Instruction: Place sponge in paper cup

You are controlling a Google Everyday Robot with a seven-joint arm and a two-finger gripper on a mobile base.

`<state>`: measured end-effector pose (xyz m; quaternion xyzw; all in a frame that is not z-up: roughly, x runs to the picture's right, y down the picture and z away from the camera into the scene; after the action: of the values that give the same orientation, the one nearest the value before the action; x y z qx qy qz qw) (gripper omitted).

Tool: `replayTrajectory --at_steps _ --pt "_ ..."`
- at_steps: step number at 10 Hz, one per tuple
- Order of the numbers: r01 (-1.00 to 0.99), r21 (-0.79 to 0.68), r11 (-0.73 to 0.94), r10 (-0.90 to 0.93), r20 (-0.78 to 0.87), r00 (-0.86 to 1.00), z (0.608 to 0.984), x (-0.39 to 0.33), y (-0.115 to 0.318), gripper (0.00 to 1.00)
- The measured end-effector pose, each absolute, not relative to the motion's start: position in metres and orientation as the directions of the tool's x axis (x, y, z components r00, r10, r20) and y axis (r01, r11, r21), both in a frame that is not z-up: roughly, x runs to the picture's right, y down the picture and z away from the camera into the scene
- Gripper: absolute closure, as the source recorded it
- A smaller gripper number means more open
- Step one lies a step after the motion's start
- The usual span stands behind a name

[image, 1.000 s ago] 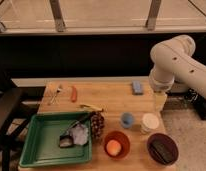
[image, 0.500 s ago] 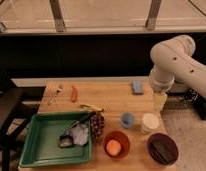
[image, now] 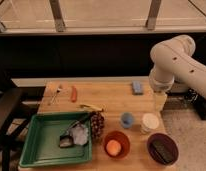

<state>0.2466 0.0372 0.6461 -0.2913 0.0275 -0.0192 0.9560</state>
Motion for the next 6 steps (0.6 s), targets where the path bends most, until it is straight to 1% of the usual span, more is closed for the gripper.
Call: replayTrajectory --at_steps 2,3,5,6 --pt "0.017 -0.537 0.844 -0.043 -0.037 0.998 0.652 0.25 0.032 0.2" --pt "0.016 -0.525 0.851 -0.037 -0.03 0.999 0.662 0.249 0.025 0.2" --pt "0.004 -0.508 0.861 -0.013 -0.015 1.0 0.695 0.248 0.009 0.2" --pt "-0.006 -0.5 0.866 0.003 -0.008 1.0 0.717 0.246 0.002 0.2"
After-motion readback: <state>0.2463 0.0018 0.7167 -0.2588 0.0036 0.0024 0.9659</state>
